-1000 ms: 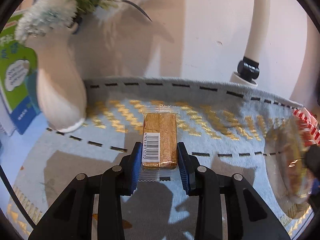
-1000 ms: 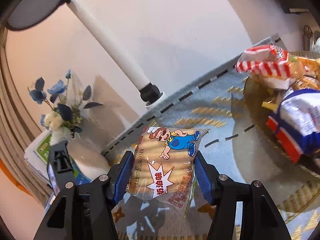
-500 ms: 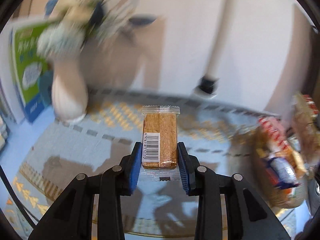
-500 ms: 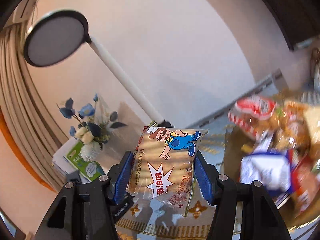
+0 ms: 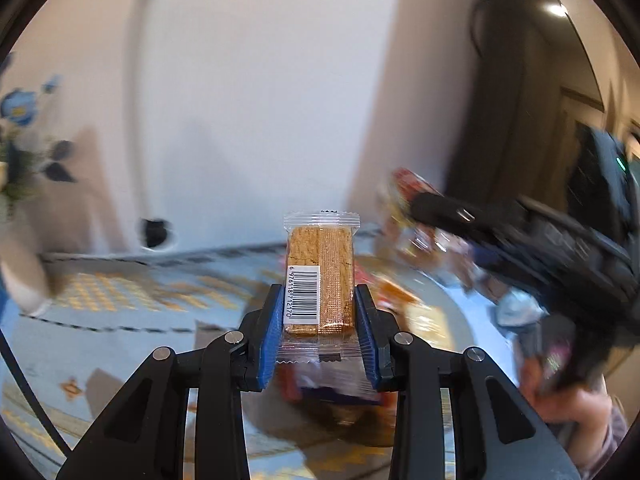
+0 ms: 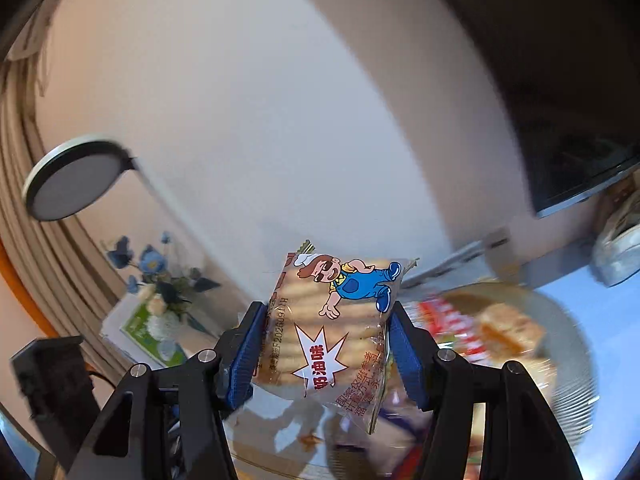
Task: Organize snacks
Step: 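Carry both snacks over the amber bowl and open both tools to drop them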
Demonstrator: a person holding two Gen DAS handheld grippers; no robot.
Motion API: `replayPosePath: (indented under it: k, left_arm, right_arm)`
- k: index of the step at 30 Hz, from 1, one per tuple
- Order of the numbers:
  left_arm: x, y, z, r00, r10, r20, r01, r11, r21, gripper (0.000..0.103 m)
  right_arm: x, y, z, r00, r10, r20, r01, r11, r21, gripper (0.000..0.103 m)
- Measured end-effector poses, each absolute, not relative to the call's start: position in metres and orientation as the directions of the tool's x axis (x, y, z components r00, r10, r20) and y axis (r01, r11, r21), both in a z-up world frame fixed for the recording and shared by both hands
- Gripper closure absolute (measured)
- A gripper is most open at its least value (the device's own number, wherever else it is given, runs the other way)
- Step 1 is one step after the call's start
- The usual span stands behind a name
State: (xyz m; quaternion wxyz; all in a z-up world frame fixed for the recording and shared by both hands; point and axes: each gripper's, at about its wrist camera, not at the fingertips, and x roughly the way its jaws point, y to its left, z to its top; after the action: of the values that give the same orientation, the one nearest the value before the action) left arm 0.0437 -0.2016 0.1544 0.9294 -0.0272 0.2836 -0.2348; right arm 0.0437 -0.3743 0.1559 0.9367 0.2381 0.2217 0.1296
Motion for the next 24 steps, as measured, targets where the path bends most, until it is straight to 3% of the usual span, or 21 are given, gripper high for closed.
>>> replayPosePath:
  k: [8,10,11,13,14,24]
  left_arm:
    - [0.042,-0.262,0.114,0.596,-0.529,-0.604,0.512,0.83,-0.222,0.072]
    - [0.049,-0.266,0.105,0.561,-0.557,-0.612,0.525,0.811,-0.257,0.067]
    - [0.052,-0.268,0.102,0.544,-0.562,-0.623,0.534,0.805,-0.26,0.059]
    - [0.054,-0.271,0.1,0.552,-0.521,-0.651,0.525,0.824,-0.215,0.006]
    - [0.053,-0.27,0.101,0.576,-0.492,-0.653,0.51,0.841,-0.183,0.0]
    - [0.042,-0.247,0.12,0.73,-0.339,-0.594,0.387,0.921,-0.051,0.001]
  right_arm:
    - [0.065,-0.427,0.145,0.841,0.308,-0.446,-0.06,0.871,0.488,0.044]
    - [0.072,-0.431,0.139,0.831,0.308,-0.464,-0.051,0.872,0.487,0.043]
    - [0.076,-0.431,0.136,0.823,0.315,-0.473,-0.054,0.872,0.486,0.04]
    - [0.085,-0.427,0.131,0.804,0.301,-0.513,-0.033,0.884,0.467,0.013]
    - [0.087,-0.427,0.129,0.8,0.29,-0.525,-0.022,0.889,0.457,0.002]
    - [0.07,-0.418,0.136,0.801,0.243,-0.547,-0.025,0.926,0.376,0.002]
